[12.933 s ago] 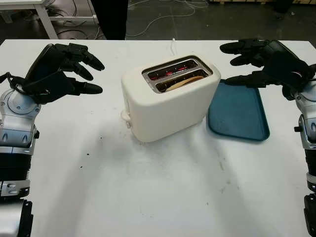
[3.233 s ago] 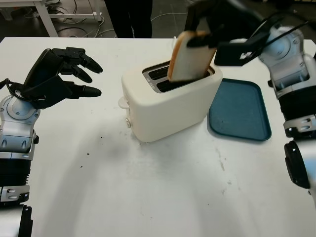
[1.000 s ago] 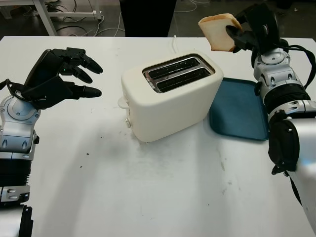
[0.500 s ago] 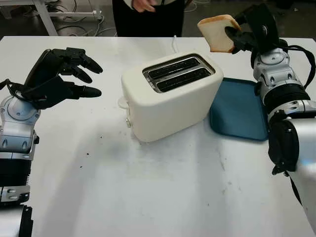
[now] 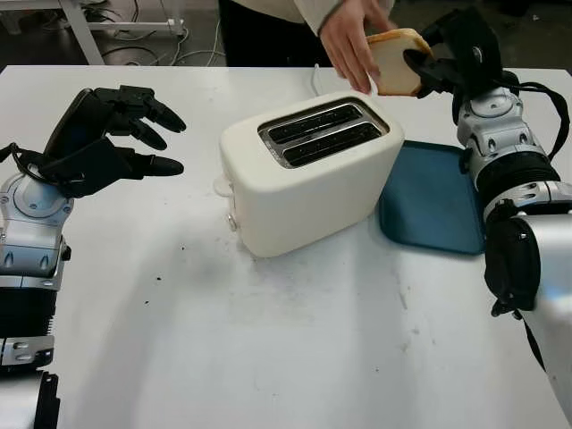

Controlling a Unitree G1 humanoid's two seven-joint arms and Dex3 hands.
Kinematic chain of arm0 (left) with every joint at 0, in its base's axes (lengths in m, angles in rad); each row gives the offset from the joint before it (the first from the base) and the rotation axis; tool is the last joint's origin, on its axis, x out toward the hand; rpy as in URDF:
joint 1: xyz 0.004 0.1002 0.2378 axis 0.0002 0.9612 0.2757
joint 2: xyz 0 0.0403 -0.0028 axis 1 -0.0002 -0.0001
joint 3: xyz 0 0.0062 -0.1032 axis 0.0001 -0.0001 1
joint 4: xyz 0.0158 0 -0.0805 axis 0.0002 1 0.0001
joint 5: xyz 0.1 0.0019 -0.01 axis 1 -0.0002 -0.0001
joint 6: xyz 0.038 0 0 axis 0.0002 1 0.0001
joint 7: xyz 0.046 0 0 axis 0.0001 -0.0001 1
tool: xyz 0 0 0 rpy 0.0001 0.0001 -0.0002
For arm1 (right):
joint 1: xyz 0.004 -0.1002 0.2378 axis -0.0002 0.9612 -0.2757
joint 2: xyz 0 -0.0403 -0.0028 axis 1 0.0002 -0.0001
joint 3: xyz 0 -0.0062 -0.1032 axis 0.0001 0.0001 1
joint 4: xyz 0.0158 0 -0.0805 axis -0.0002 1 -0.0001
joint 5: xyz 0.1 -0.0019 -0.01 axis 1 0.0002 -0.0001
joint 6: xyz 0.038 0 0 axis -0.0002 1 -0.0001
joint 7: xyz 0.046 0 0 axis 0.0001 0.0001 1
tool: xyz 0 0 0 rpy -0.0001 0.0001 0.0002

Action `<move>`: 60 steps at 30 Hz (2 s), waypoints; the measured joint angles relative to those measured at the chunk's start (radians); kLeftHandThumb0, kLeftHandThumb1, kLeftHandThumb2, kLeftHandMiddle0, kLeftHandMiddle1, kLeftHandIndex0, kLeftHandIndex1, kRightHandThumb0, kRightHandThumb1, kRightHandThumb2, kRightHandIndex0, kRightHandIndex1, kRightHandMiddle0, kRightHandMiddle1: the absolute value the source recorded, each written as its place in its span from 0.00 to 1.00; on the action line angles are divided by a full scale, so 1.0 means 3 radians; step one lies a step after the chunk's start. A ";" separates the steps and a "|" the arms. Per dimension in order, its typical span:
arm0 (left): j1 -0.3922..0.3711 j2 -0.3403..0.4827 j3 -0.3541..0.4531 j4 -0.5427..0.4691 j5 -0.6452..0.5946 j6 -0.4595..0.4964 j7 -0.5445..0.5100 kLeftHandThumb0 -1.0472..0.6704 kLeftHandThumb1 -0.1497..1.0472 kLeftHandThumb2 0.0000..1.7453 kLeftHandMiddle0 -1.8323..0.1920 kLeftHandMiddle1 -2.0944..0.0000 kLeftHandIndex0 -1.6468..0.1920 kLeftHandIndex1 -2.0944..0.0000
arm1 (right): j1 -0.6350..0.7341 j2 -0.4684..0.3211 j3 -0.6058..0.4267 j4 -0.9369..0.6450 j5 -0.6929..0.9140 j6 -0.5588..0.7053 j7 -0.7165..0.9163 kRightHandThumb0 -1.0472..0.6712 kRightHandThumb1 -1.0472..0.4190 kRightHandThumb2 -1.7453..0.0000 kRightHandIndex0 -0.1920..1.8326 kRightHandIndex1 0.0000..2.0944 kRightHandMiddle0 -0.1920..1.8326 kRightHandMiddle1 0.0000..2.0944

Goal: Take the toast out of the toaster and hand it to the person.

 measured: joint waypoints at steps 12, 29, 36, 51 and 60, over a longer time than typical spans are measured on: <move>0.0000 0.0000 0.0000 0.0000 0.0014 0.0000 0.0005 0.00 0.64 0.00 0.48 0.60 0.43 0.66 | 0.0000 0.0002 0.0009 0.0000 -0.0001 0.0000 0.0022 0.46 0.09 0.88 0.55 0.83 0.33 0.83; 0.0000 -0.0001 0.0000 0.0001 0.0007 0.0000 0.0005 0.00 0.64 0.00 0.48 0.61 0.43 0.66 | 0.0002 -0.0071 0.0247 -0.0002 -0.0179 -0.0086 0.0587 0.04 0.09 0.98 0.11 0.03 0.13 0.01; 0.0001 -0.0001 0.0000 0.0001 0.0008 -0.0004 0.0005 0.00 0.65 0.00 0.47 0.61 0.43 0.66 | 0.0044 -0.0166 0.0359 -0.0086 -0.0290 -0.0202 0.0552 0.01 0.10 1.00 0.15 0.03 0.10 0.00; 0.0113 -0.0005 0.0018 -0.0006 -0.0027 -0.0008 0.0006 0.00 0.66 0.00 0.47 0.61 0.44 0.66 | 0.1648 -0.0262 -0.0083 -0.1872 0.0297 -0.0576 0.0696 0.04 0.09 0.96 0.10 0.00 0.11 0.01; 0.0466 -0.0058 0.0190 -0.0481 -0.0094 0.0143 0.0049 0.00 0.61 0.00 0.48 0.63 0.46 0.67 | 0.3423 0.0225 -0.0137 -0.4221 0.0812 -0.0305 0.0783 0.05 0.09 0.93 0.09 0.00 0.10 0.00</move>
